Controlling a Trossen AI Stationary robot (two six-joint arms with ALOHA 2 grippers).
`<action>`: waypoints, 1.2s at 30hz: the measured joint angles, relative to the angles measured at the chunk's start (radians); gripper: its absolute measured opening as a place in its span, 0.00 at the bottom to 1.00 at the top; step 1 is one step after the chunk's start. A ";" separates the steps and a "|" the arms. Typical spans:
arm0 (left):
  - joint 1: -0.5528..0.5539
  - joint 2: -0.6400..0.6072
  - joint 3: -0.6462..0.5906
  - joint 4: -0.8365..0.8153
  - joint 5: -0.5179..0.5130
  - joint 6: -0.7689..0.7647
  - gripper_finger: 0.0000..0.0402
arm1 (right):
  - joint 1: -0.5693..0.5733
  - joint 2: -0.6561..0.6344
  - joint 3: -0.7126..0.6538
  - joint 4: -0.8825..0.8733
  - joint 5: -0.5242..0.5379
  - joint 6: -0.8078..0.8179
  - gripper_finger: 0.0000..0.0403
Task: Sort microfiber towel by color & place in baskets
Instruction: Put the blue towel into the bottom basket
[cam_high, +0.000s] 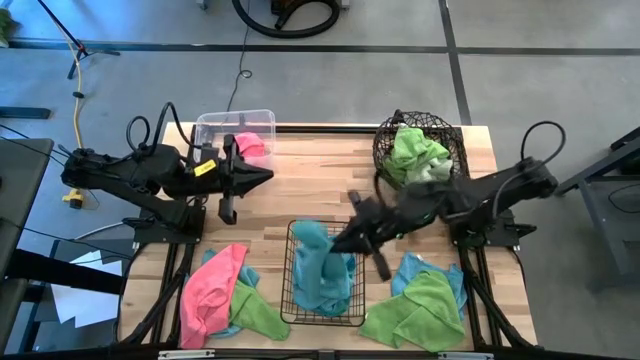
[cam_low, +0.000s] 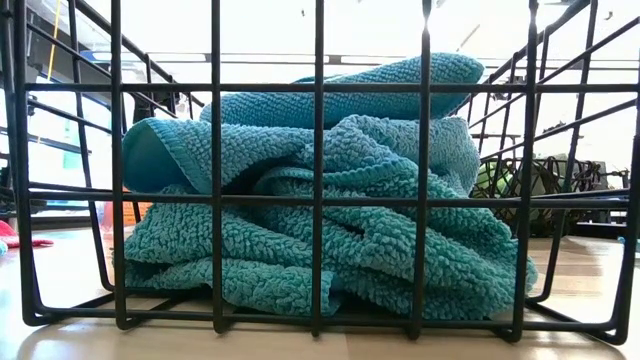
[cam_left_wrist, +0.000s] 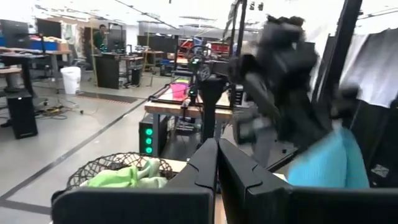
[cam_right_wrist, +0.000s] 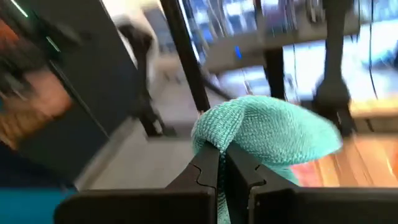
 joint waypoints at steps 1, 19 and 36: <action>0.001 0.000 0.000 0.000 -0.004 0.000 0.00 | 0.001 0.015 0.000 -0.032 0.008 0.000 0.00; 0.001 0.000 0.000 -0.025 -0.018 -0.029 0.00 | -0.023 0.329 0.000 -0.590 -0.009 -0.021 0.00; 0.003 0.000 0.000 -0.026 -0.043 -0.028 0.00 | -0.053 0.497 0.000 -0.517 -0.039 -0.085 0.03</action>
